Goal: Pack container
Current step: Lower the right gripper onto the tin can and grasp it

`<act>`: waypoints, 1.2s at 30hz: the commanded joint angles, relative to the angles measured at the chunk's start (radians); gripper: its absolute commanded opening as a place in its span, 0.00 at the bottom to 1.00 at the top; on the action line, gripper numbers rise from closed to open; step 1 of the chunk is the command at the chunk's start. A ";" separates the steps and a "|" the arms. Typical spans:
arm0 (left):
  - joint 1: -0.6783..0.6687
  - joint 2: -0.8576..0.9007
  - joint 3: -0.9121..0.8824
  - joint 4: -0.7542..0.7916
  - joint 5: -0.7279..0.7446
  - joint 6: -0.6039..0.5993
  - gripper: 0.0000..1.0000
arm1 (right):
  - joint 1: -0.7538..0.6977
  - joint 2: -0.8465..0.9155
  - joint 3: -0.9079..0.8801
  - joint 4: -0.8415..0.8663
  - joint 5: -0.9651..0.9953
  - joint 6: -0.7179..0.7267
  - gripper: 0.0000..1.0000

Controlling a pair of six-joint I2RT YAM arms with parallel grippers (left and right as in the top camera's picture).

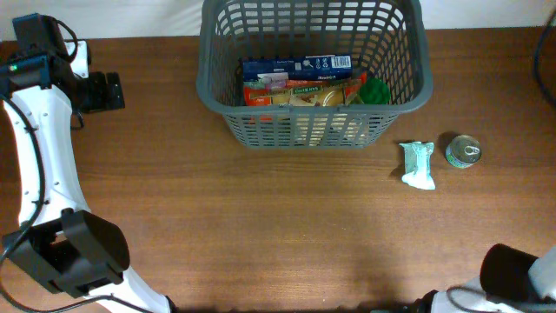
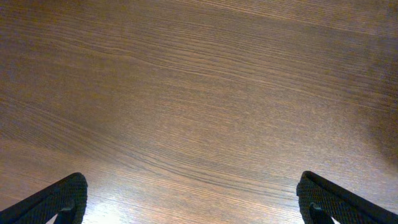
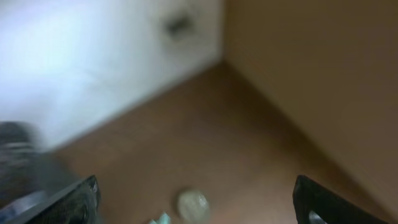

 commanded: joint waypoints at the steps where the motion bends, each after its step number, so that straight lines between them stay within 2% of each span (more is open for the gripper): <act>1: 0.003 0.002 -0.003 -0.001 0.011 -0.009 0.99 | -0.091 0.057 -0.233 0.016 -0.119 0.059 0.92; 8: 0.002 0.002 -0.003 -0.001 0.011 -0.009 0.99 | -0.069 0.113 -0.721 0.227 -0.216 0.068 0.91; 14: 0.002 0.002 -0.003 -0.001 0.011 -0.009 0.99 | -0.040 0.167 -0.950 0.417 -0.221 0.086 0.92; 22: 0.002 0.002 -0.003 -0.001 0.011 -0.009 0.99 | -0.025 0.245 -1.049 0.592 -0.219 0.108 0.93; 31: 0.002 0.002 -0.003 -0.001 0.011 -0.009 0.99 | -0.018 0.347 -1.049 0.640 -0.213 0.111 0.93; 36: 0.002 0.002 -0.003 -0.001 0.011 -0.009 0.99 | -0.017 0.378 -1.049 0.646 -0.213 0.111 0.85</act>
